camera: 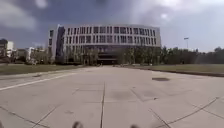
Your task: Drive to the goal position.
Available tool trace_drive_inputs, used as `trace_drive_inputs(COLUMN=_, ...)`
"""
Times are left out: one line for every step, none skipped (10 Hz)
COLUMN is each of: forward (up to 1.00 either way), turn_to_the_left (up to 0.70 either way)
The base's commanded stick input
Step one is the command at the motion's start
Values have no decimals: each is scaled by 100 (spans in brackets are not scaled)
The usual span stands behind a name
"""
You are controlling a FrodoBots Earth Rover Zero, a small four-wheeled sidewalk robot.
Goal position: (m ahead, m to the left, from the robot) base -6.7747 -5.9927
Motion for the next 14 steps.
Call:
trace_drive_inputs(forward=70, turn_to_the_left=-1)
trace_drive_inputs(forward=70, turn_to_the_left=-1)
trace_drive_inputs(forward=70, turn_to_the_left=-1)
trace_drive_inputs(forward=70, turn_to_the_left=-1)
trace_drive_inputs(forward=70, turn_to_the_left=-1)
trace_drive_inputs(forward=70, turn_to_the_left=-1)
trace_drive_inputs(forward=70, turn_to_the_left=-1)
trace_drive_inputs(forward=70, turn_to_the_left=-1)
trace_drive_inputs(forward=70, turn_to_the_left=-1)
trace_drive_inputs(forward=70, turn_to_the_left=-1)
trace_drive_inputs(forward=70, turn_to_the_left=-1)
trace_drive_inputs(forward=70, turn_to_the_left=-1)
trace_drive_inputs(forward=70, turn_to_the_left=-1)
trace_drive_inputs(forward=70, turn_to_the_left=-1)
